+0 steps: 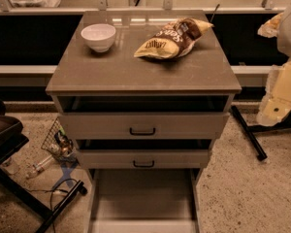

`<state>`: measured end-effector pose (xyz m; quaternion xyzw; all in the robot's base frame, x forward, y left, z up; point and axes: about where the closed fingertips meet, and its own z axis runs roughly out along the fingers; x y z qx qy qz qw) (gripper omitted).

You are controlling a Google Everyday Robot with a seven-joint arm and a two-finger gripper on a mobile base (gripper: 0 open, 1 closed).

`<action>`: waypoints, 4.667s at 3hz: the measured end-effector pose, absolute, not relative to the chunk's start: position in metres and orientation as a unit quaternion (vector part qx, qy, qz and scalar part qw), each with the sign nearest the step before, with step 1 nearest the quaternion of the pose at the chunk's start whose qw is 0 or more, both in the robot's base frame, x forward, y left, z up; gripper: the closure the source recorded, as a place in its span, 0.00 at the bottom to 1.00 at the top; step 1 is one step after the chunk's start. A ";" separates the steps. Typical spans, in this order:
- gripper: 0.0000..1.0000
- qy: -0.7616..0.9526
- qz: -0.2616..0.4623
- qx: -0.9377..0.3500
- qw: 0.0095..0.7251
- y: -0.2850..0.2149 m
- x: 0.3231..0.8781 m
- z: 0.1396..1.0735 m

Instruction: Place brown chip bag into bottom drawer

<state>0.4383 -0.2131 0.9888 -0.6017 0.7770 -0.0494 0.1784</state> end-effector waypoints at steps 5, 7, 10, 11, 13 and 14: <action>0.00 0.520 -0.209 -0.818 0.131 -0.135 0.553 1.048; 0.00 0.488 -0.217 -0.835 0.129 -0.116 0.586 1.032; 0.00 0.451 -0.218 -0.859 0.106 -0.103 0.773 0.910; 0.00 0.443 -0.225 -0.864 0.087 -0.106 0.809 0.883; 0.39 0.435 -0.207 -0.873 0.071 -0.104 0.828 0.845; 0.62 0.435 -0.206 -0.874 0.071 -0.103 0.829 0.842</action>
Offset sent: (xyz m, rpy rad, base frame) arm 0.0069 0.0054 0.0063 -0.0466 -0.0128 0.0469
